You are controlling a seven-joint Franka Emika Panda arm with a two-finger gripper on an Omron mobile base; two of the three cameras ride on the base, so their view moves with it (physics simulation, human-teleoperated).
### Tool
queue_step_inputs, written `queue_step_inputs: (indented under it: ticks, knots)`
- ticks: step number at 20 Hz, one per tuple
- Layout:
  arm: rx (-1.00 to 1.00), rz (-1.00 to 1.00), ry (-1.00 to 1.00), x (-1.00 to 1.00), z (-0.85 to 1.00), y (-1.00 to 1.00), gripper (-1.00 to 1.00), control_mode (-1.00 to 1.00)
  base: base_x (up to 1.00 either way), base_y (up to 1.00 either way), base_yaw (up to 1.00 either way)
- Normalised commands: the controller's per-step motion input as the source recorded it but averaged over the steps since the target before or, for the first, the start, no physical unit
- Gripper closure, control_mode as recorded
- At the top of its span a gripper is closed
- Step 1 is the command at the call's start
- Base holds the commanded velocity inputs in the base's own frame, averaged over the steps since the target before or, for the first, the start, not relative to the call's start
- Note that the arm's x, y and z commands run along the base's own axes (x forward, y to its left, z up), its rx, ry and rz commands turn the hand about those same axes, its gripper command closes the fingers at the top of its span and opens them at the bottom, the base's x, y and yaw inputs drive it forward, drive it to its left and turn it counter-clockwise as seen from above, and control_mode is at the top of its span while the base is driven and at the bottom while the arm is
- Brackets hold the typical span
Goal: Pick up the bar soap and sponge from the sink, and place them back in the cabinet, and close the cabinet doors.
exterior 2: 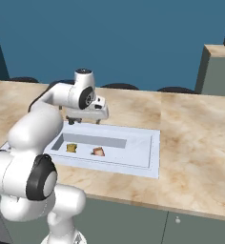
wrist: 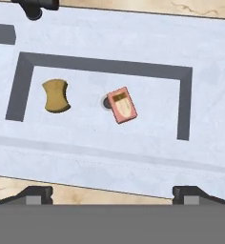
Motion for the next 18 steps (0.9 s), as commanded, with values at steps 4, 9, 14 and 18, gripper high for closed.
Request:
queue_step_inputs:
  ticks: [4, 9, 14, 18]
  knots:
    - [-0.04, 0.0, 0.0, 0.21, -0.24, 0.0, -1.0, -1.0, 0.0, 0.0, 0.0]
    - [-0.02, 0.0, 0.0, 0.17, -0.2, 0.0, -1.0, -1.0, 0.0, 0.0, 0.0]
    - [-0.02, 0.0, 0.0, 0.15, -0.19, 0.0, -1.0, -1.0, 0.0, 0.0, 0.0]
    - [0.0, 0.0, 0.0, 0.21, -0.25, 0.0, -1.0, -1.0, 0.0, 0.0, 0.0]
